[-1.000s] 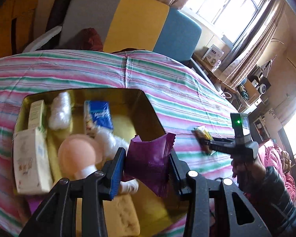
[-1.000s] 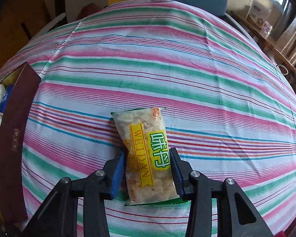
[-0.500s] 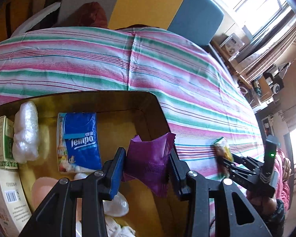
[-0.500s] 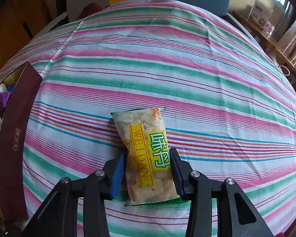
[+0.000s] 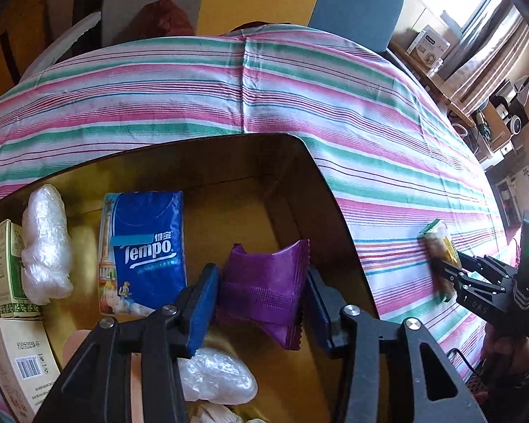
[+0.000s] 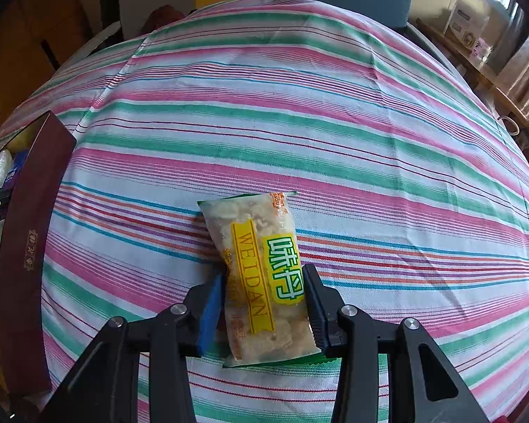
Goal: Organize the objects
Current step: 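Lower the purple packet into the tray and open the left tool, then carry the WEIDAN snack bag into the tray and open the right tool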
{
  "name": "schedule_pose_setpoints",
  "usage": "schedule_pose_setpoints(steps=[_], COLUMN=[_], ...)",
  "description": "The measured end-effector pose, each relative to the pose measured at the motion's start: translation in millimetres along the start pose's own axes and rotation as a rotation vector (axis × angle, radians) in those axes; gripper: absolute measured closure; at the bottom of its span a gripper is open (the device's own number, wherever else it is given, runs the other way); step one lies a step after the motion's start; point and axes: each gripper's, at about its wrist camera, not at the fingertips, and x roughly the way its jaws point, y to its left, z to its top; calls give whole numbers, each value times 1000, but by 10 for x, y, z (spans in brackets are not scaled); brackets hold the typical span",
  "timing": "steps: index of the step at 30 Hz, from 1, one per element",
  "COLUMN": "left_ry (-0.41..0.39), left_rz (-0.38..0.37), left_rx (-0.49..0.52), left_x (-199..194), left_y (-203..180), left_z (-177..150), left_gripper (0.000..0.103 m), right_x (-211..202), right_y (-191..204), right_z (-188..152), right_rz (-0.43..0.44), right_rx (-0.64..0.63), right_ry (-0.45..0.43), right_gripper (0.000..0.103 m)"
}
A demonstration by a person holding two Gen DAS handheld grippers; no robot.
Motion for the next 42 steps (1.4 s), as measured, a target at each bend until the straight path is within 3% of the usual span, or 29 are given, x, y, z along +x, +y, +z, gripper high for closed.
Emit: schedule_pose_setpoints(steps=[6,11,16,21,24,28,33,38,42], left_ry=[-48,-168,-291,-336,-349,-363,-370,-378,-374], left_rz=[-32,-42,-19,52,84,95,68,62,79], left_rx=[-17,5,-28,-106,-139,-169,-178,-169,-180], left_x=[-193,-711,-1387,-1674,-1745,-1773,-1776,-1786,-1763], left_y=[17,48,375,821,980,1084,1116,1087,1166], left_z=[-31,-220,-645,-1070,-1330,-1578,-1716,-1792,-1869], left_gripper=[49,49,48,48,48,48,48,48,48], right_x=[-4,-17,-34,-115,-426,-983,-1322,-1065,-718], right_y=[24,46,55,76,206,787,1911,2684,2885], right_z=[-4,-14,-17,-21,-8,5,-63,-95,-27], right_rz=[-7,-18,-30,-36,8,107,233,253,230], right_rx=[-6,-23,-29,-15,6,-71,-254,-338,-306], right_ry=[-5,-12,-18,-21,-74,-170,-208,-154,-106], right_gripper=[59,59,60,61,61,61,61,61,61])
